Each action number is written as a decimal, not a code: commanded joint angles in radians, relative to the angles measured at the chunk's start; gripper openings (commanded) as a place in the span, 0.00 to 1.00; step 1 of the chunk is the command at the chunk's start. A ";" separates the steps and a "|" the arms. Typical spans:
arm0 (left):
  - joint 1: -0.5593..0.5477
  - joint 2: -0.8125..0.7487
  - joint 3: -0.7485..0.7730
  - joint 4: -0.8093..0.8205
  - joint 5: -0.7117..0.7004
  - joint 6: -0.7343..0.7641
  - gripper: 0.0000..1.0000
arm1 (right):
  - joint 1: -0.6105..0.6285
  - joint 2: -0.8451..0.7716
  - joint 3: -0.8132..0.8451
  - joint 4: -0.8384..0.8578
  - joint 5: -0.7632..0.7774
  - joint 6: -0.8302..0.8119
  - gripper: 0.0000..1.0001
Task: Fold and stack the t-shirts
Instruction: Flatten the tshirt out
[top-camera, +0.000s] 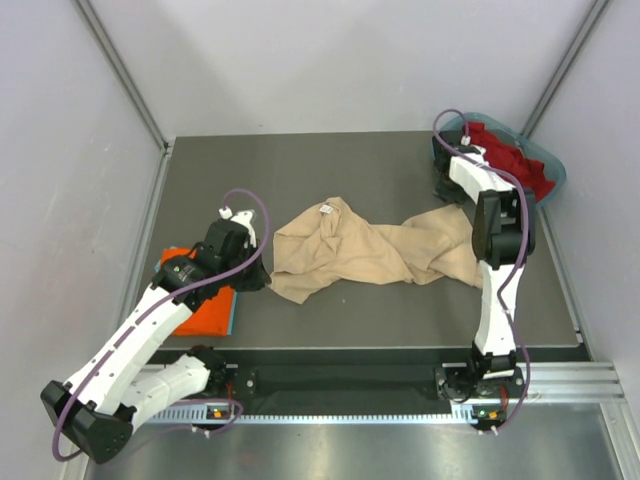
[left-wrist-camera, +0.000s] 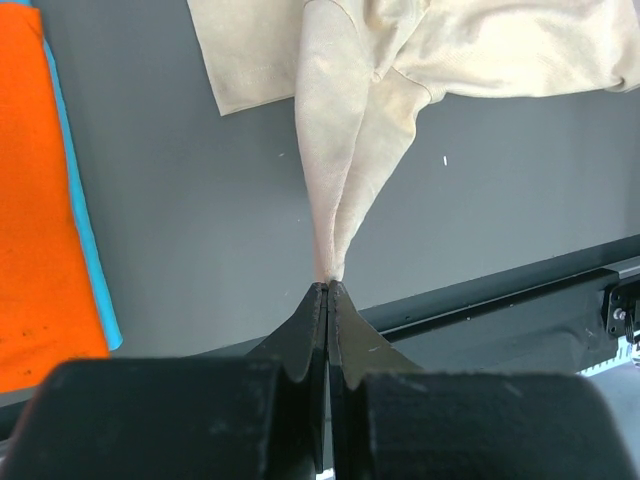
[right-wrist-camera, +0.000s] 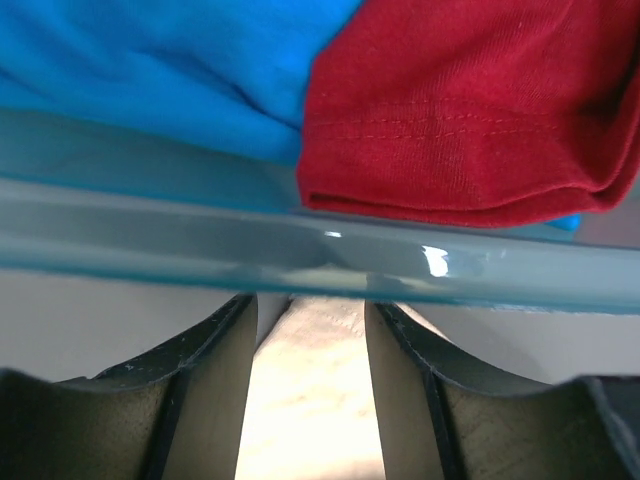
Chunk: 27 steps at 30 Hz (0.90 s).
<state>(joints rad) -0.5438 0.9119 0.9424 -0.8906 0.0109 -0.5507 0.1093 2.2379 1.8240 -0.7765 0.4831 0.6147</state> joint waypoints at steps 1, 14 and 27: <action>0.002 -0.015 0.024 0.047 0.001 0.009 0.00 | 0.006 0.022 0.028 -0.017 0.055 0.046 0.47; 0.002 -0.008 0.045 0.050 -0.003 -0.002 0.00 | 0.004 0.017 0.012 -0.013 0.055 0.039 0.00; 0.002 0.229 0.758 -0.004 -0.123 0.054 0.00 | -0.019 -0.472 0.325 -0.222 0.037 -0.141 0.00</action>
<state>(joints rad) -0.5438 1.1099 1.4597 -0.9272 -0.0357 -0.5373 0.1040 2.0384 2.0029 -0.9379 0.5041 0.5362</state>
